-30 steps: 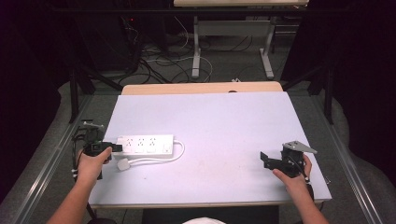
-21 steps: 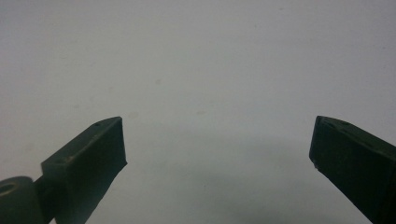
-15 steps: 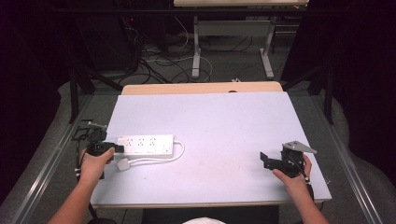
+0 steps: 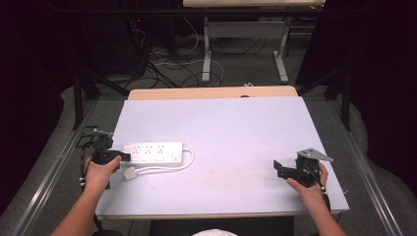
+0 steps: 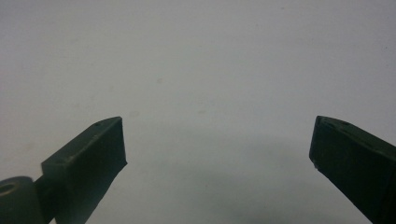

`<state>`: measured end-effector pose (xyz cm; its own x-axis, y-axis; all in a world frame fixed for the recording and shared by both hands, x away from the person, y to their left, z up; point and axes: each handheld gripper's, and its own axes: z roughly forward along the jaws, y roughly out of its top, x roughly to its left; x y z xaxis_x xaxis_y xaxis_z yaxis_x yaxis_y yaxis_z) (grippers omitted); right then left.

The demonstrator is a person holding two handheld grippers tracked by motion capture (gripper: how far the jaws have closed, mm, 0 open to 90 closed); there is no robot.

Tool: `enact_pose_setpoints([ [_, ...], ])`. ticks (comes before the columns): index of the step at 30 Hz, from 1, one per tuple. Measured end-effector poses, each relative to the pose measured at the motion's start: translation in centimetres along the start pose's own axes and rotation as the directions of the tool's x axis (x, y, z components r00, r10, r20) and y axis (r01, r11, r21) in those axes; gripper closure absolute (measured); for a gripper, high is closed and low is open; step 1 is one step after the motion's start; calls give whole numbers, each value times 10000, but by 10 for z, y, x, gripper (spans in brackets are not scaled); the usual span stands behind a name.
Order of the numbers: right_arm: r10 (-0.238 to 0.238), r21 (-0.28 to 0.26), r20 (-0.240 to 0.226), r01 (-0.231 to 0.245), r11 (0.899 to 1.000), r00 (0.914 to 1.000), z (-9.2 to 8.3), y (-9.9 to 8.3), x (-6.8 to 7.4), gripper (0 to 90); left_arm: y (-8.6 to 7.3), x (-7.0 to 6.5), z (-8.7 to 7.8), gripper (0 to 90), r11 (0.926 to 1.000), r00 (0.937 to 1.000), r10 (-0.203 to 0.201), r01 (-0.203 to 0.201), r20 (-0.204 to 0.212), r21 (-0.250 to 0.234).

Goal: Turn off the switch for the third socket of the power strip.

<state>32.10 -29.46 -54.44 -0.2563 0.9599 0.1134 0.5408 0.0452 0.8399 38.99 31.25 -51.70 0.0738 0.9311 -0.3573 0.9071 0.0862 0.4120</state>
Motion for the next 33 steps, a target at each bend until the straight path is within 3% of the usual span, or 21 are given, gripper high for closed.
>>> enact_pose_setpoints([
  [11, -96, 36, -64, 96, 9999, 9999, 0, 0, 0, 31, 1, 1, -1, 879, 9998, 9999, 83, -84, 67, 195],
  [16, -111, 6, -56, 111, 9999, 9999, 0, 0, 0, 31, 0, 0, 1, 880, 9999, 9999, 128, -128, 19, -67],
  [23, -170, 9, -113, 170, 9999, 9998, 1, 0, 0, 31, -1, -3, 2, 900, 9994, 9987, 337, -337, -388, -1],
  [29, -165, -31, -57, 165, 9999, 9998, 1, 0, 0, 31, -1, -1, 1, 900, 9997, 9996, 190, -188, -200, 132],
  [33, -160, -27, -51, 160, 9999, 9999, 1, 0, 0, 31, -1, 0, 1, 900, 9995, 9992, 306, -306, -257, -1],
])
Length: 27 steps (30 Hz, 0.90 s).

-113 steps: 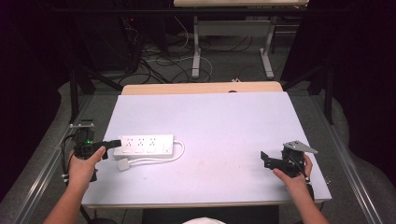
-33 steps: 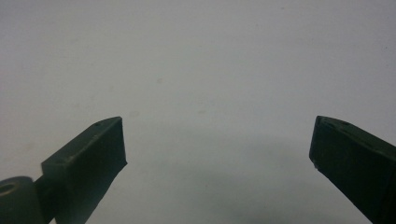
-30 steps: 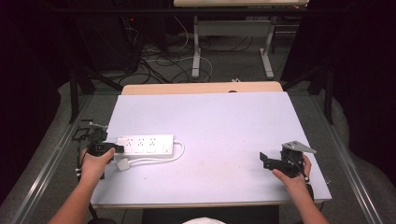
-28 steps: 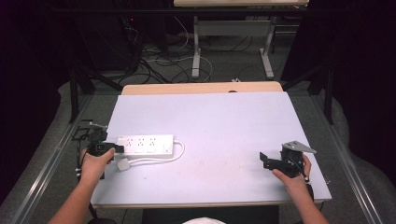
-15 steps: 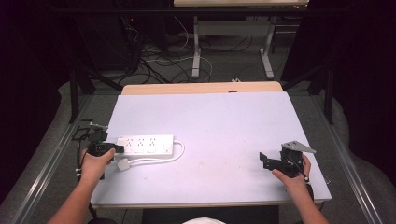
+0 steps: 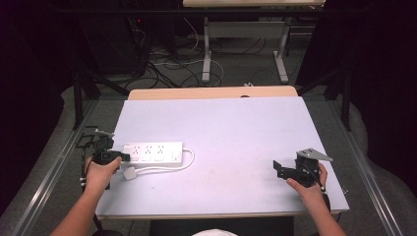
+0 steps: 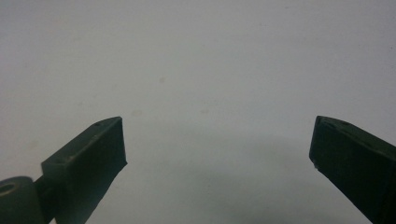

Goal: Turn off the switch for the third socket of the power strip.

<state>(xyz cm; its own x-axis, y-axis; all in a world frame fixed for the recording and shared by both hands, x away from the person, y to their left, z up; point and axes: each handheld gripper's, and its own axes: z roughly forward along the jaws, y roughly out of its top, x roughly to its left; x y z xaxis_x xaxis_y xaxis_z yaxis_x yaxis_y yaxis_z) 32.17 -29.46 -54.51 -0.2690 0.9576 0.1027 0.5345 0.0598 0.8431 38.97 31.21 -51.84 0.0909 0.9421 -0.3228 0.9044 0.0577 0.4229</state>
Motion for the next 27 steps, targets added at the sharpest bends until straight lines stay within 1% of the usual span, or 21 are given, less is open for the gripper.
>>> enact_pose_setpoints([
  [5, 14, 16, 8, -14, 10000, 10000, 0, 0, 0, 31, -1, 1, 0, 900, 9999, 9999, -8, 10, 106, -115],
  [6, 88, 80, -25, -87, 9999, 10000, -1, 0, 0, 31, -1, 2, 0, 897, 10000, 9998, -4, 6, 180, -95],
  [7, 88, 80, -25, -87, 9999, 10000, -1, 0, 0, 31, -1, 1, 0, 897, 9998, 9996, -142, 145, 249, -152],
  [8, 86, 73, -30, -86, 9999, 10000, 0, 0, 0, 31, -2, 1, 1, 891, 9996, 9997, -105, 111, 216, -256],
  [12, 102, 75, -37, -102, 9999, 9999, 0, 0, 0, 31, -1, 0, 1, 878, 9996, 9999, -63, 67, 156, -281],
  [16, 119, 75, -34, -118, 9999, 9999, -1, 0, 0, 31, -1, 1, 0, 855, 9995, 9999, 37, -34, 109, -303],
  [18, 123, 89, -38, -123, 9999, 9999, -1, 0, 0, 31, -1, 2, 0, 826, 9991, 9999, 145, -143, 53, -407],
  [20, 109, 75, -35, -109, 9999, 9999, -1, 0, 0, 31, -2, 2, -1, 815, 9981, 9997, 244, -242, 18, -560],
  [21, 67, 63, -36, -67, 10000, 10000, 0, 0, -1, 31, -2, 2, -1, 802, 9975, 9995, 308, -313, -94, -630],
  [22, 63, 63, -39, -62, 10000, 10000, 0, 0, -1, 31, -1, 2, -2, 788, 9977, 9995, 311, -311, -11, -600],
  [23, 119, 80, -41, -118, 9999, 9999, 0, 0, 0, 31, -1, 2, -2, 778, 9973, 9993, 379, -381, -46, -633],
  [24, 119, 79, -35, -119, 9999, 9999, 0, 0, 0, 31, -2, 3, -2, 766, 9952, 9987, 486, -497, -148, -844],
  [25, 117, 87, -34, -117, 9999, 9999, 0, 0, 0, 31, -2, 2, -2, 752, 9950, 9988, 482, -490, -105, -869],
  [26, 121, 89, -35, -120, 9999, 9999, 0, 0, 0, 32, -1, 3, -3, 740, 9948, 9982, 594, -600, -96, -827],
  [27, 118, 85, -36, -118, 9999, 9999, 0, 0, 0, 31, -1, 3, -3, 722, 9936, 9977, 667, -677, -136, -901],
])
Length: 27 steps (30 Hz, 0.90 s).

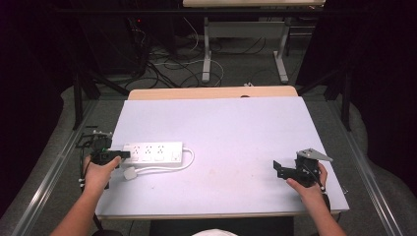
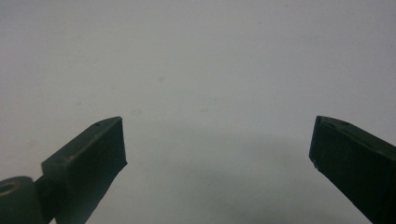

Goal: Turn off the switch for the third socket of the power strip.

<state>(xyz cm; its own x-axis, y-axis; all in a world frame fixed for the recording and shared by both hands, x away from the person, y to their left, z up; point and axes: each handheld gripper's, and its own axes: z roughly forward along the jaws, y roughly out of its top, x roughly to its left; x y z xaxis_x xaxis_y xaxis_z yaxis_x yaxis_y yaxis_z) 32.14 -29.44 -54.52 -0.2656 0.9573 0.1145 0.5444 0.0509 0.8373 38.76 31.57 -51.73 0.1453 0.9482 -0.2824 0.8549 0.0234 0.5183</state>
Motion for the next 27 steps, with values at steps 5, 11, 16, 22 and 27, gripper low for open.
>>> enact_pose_setpoints([
  [5, 23, 5, -1, -23, 10000, 10000, 0, 0, 0, 32, 0, -1, 0, 650, 9995, 9996, 238, -241, -120, -220],
  [11, -16, -16, -10, 16, 10000, 10000, 0, 0, -1, 31, 1, -2, 0, 568, 9971, 9978, 565, -582, -345, -490],
  [16, -13, -13, -13, 13, 10000, 10000, 0, 0, -1, 32, 2, -3, 0, 488, 9940, 9959, 824, -848, -362, -696],
  [22, -63, -7, -19, 63, 10000, 10000, 1, 0, -1, 32, 2, -5, 1, 416, 9860, 9934, 1142, -1148, -117, -1206],
  [27, 8, 14, -23, -8, 10000, 10000, 0, 0, 0, 32, 3, -8, 0, 370, 9800, 9898, 1420, -1421, -104, -1391],
])
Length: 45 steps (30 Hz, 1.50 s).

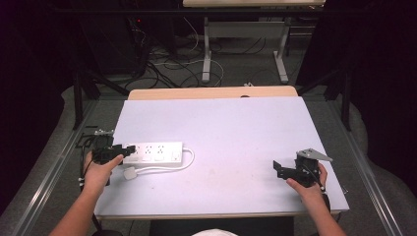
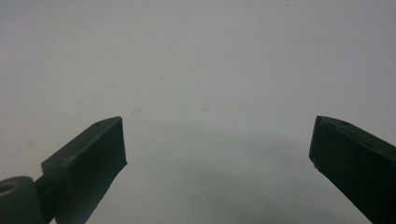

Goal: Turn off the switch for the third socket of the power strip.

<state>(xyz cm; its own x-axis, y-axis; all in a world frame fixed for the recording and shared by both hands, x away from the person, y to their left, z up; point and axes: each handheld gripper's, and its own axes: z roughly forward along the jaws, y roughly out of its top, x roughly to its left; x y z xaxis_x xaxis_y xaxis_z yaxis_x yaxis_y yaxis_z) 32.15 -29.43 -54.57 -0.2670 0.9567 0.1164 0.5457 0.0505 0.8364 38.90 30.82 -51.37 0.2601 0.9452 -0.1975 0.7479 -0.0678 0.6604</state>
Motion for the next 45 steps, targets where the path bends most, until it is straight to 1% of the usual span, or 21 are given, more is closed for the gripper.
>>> enact_pose_setpoints([
  [2, 15, 5, 4, -15, 10000, 10000, 0, 0, 0, 32, 0, -1, 0, 367, 9999, 9999, 129, -129, -8, -74],
  [3, -34, -7, 4, 34, 10000, 10000, 0, 0, 0, 32, 0, 0, 1, 367, 9995, 9993, 322, -323, 206, 58],
  [4, -35, -8, 4, 35, 10000, 10000, 0, 0, 0, 32, 0, -1, 3, 338, 9994, 9992, 333, -334, 241, 16],
  [5, 14, 5, 4, -14, 10000, 10000, 0, 0, 0, 31, 0, -2, 2, 310, 9988, 9987, 452, -456, 241, 162],
  [7, -51, -10, -3, 51, 10000, 10000, 0, 0, -1, 32, -1, -3, 3, 301, 9976, 9975, 691, -690, 149, -58],
  [10, 3, -17, 33, -3, 10000, 10000, 0, 0, 0, 32, -2, -5, 5, 223, 9962, 9964, 816, -809, 224, -320],
  [12, 9, -33, 52, -9, 10000, 10000, 1, 0, 0, 32, -1, -6, 5, 159, 9969, 9965, 751, -742, 377, -263],
  [15, 9, -23, 66, -9, 10000, 10000, 1, 0, 0, 32, -1, -8, 5, 107, 9964, 9963, 761, -745, 389, -394],
  [17, 5, -34, 64, -4, 10000, 10000, 1, 0, 0, 32, -1, -8, 6, 20, 9966, 9972, 675, -658, 324, -500],
  [18, 2, -30, 47, -2, 10000, 10000, 0, 0, 0, 32, -1, -9, 5, 4, 9964, 9974, 679, -665, 247, -521],
  [21, -66, -46, 69, 66, 10000, 10000, 1, 0, 0, 32, -1, -9, 5, 1, 9960, 9978, 670, -667, 19, -600],
  [23, -62, -46, 66, 62, 10000, 10000, 1, 0, 0, 32, -2, -9, 4, 1, 9962, 9985, 541, -531, 128, -689],
  [28, -8, -33, 66, 9, 10000, 10000, 1, 0, 0, 32, -3, -7, 2, 2, 9952, 9980, 611, -595, 188, -775],
  [29, -75, -49, 72, 75, 10000, 9999, 1, 0, 0, 32, -4, -7, 2, 1, 9952, 9984, 506, -483, 254, -852],
  [31, -69, -47, 71, 69, 10000, 10000, 1, 0, 0, 32, -3, -6, 1, 2, 9936, 9977, 661, -642, 174, -931],
  [35, -10, -36, 67, 10, 10000, 10000, 1, 0, 0, 32, -2, -6, -2, 2, 9935, 9977, 604, -572, 302, -988],
  [36, -6, -36, 69, 6, 10000, 10000, 1, 0, 0, 33, -2, -7, -2, 2, 9914, 9978, 618, -588, 222, -1172],
  [38, -68, -47, 79, 68, 10000, 9999, 1, 0, 0, 32, -2, -8, -4, 1, 9912, 9982, 517, -476, 303, -1233],
  [41, 2, 35, -9, -2, 10000, 10000, 1, 0, 0, 32, -2, -8, -7, 2, 9896, 9970, 727, -687, 274, -1263],
  [44, -9, 11, 41, 9, 10000, 10000, 2, 0, -1, 33, -2, -12, -8, 2, 9867, 9969, 730, -677, 309, -1481],
  [45, -23, -3, 41, 23, 10000, 10000, 2, 0, -1, 33, -2, -12, -9, 2, 9848, 9958, 863, -807, 299, -1540],
])
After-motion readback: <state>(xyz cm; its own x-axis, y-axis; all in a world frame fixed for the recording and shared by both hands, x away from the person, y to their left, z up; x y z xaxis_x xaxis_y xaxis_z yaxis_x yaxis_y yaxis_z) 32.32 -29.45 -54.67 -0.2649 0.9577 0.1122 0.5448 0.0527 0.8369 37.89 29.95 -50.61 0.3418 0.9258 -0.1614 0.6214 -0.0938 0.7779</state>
